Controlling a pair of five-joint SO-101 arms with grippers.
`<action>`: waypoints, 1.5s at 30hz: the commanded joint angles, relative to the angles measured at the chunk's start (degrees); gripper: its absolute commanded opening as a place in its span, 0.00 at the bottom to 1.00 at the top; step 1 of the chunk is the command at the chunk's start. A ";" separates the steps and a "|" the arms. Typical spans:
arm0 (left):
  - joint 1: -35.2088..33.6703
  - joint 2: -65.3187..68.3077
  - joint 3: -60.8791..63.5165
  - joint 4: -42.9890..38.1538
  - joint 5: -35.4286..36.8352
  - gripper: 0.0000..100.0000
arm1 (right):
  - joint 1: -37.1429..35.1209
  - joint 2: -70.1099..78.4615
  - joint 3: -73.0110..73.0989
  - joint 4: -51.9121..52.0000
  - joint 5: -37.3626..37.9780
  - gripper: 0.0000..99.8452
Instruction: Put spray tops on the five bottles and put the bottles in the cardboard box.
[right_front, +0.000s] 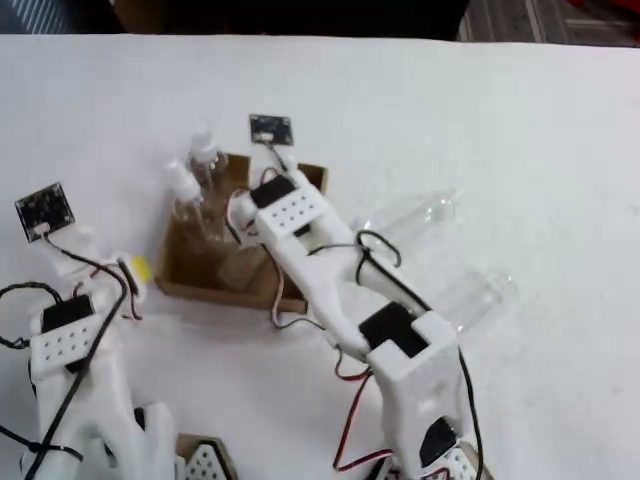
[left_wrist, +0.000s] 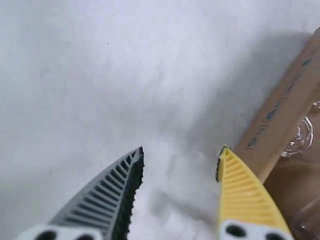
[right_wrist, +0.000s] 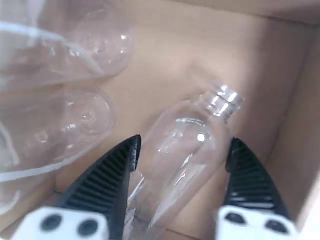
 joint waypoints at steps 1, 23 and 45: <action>0.66 0.48 -0.26 -1.49 0.62 0.24 | 0.84 -0.13 -1.76 3.30 0.70 0.19; 0.66 0.66 -0.26 -1.49 0.62 0.24 | 2.24 -1.27 -3.08 3.74 9.49 0.02; 0.66 0.75 0.53 -3.25 0.53 0.24 | 2.42 -20.00 -3.08 14.73 18.02 0.02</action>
